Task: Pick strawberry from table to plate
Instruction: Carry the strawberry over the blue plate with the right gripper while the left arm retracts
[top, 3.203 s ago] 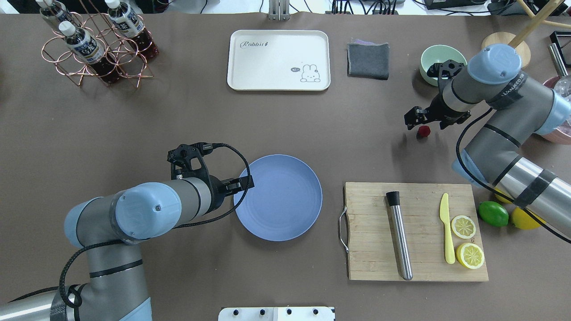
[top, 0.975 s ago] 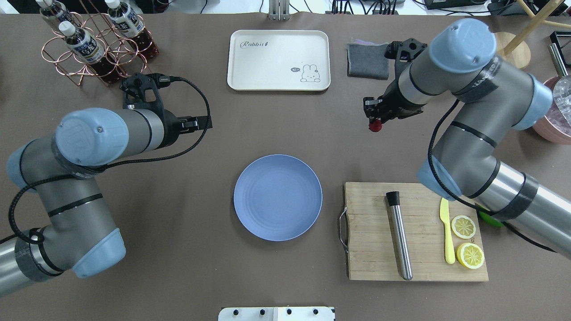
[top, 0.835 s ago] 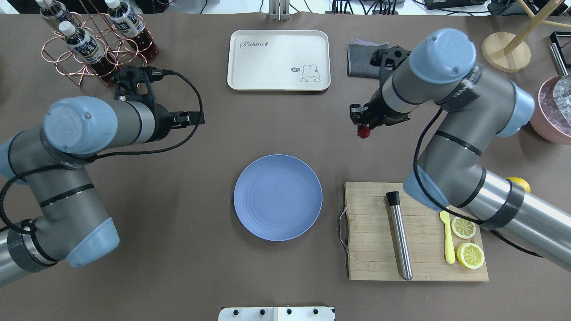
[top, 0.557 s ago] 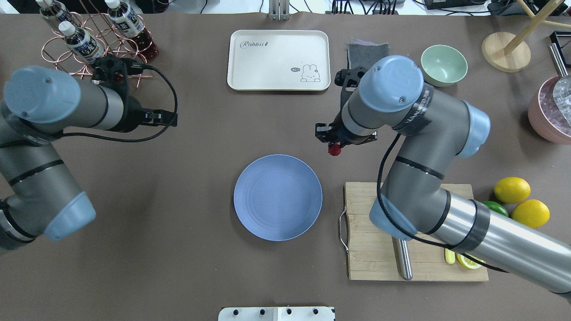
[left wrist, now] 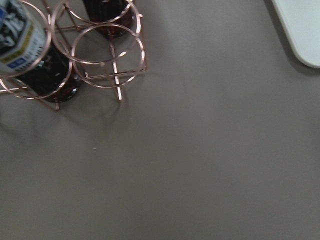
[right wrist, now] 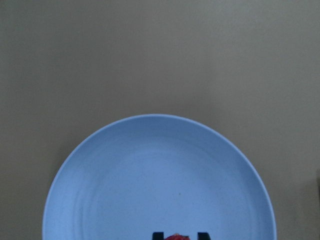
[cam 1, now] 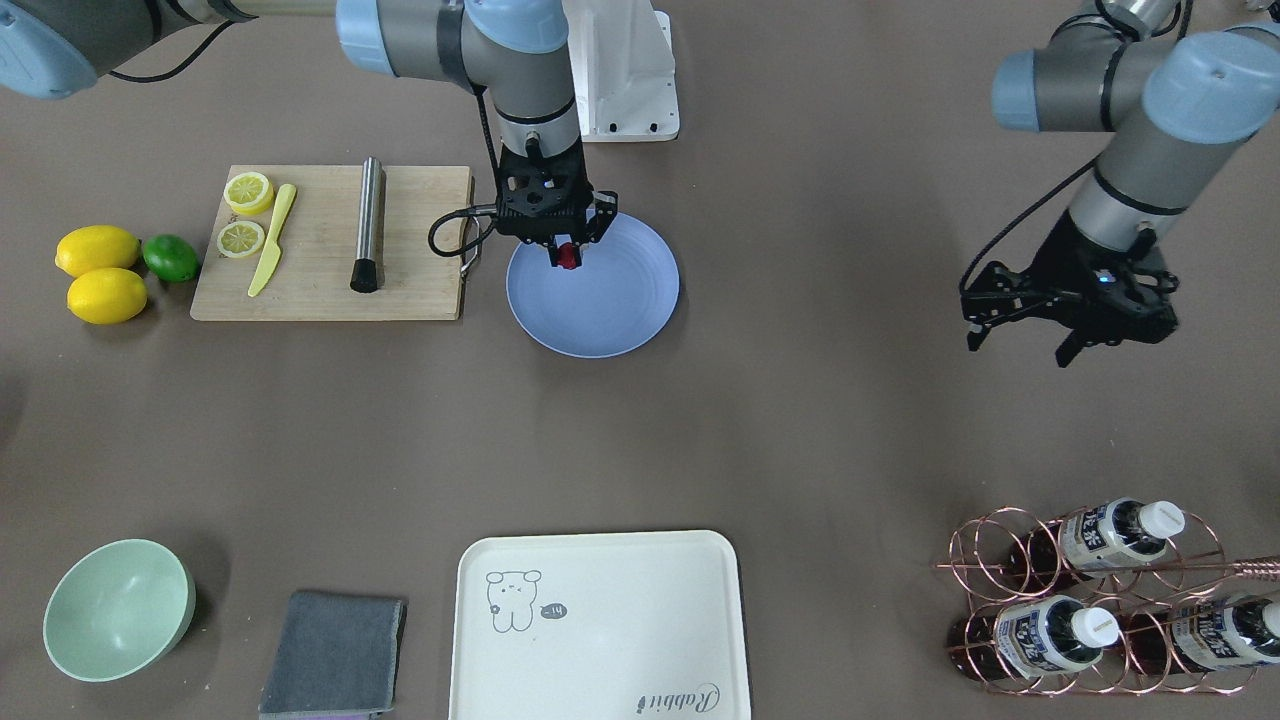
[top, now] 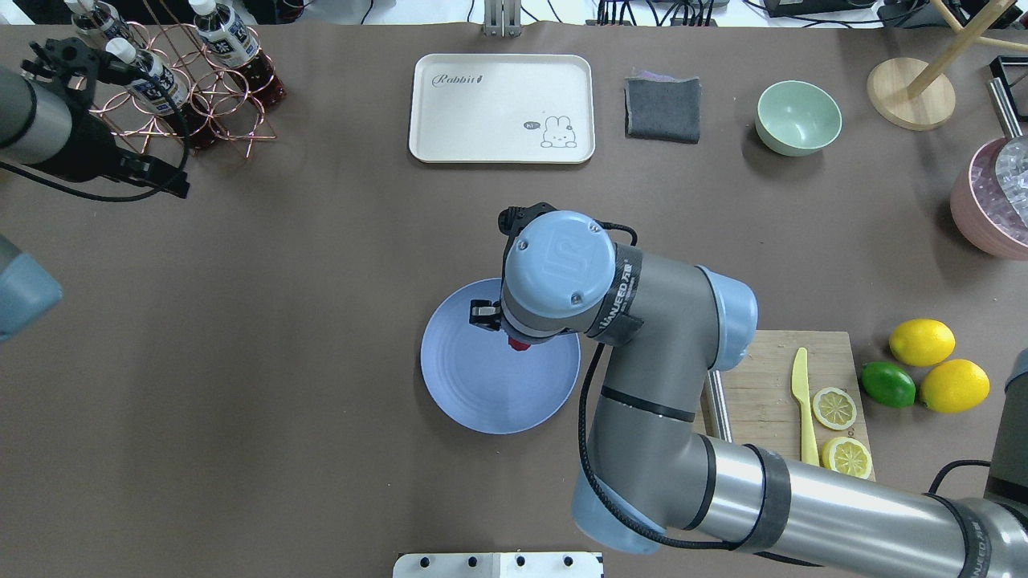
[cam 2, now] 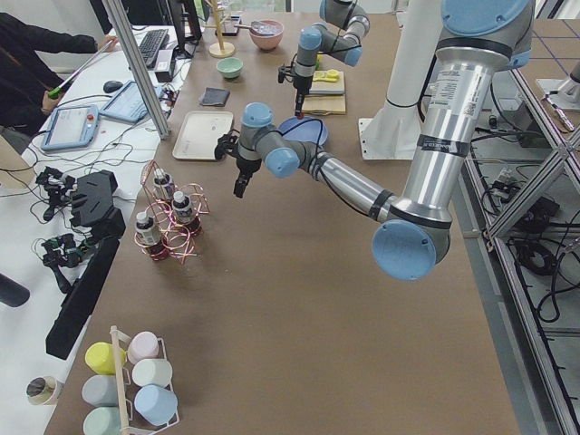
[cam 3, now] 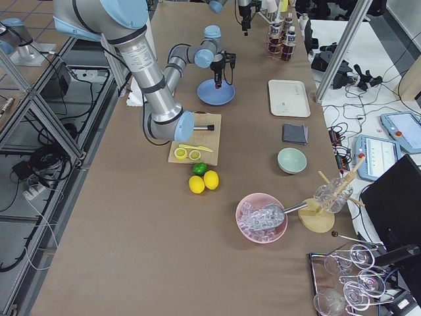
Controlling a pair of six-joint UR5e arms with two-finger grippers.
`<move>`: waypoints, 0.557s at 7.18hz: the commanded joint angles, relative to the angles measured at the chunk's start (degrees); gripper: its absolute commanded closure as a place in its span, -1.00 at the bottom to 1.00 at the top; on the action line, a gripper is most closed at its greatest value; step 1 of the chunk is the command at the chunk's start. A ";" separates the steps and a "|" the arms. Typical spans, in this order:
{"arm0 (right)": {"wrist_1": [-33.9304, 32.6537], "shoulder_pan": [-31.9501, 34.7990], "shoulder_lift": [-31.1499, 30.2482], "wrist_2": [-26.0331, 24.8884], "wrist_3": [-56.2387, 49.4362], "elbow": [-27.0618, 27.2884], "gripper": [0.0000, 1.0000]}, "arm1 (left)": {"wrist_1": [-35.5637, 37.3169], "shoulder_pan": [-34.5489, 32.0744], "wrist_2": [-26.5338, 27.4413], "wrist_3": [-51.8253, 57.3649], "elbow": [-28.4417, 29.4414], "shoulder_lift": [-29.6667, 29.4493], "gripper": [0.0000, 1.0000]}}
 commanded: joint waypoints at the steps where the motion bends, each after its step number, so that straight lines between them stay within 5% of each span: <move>1: 0.16 -2.83 2.04 -1.82 1.34 -2.56 1.00 | 12.10 -10.56 -1.12 18.60 0.21 -0.30 -0.96; 4: 3.91 -2.49 3.03 -4.87 0.56 -7.05 1.00 | 13.91 -19.89 -3.12 33.83 1.62 4.51 -0.96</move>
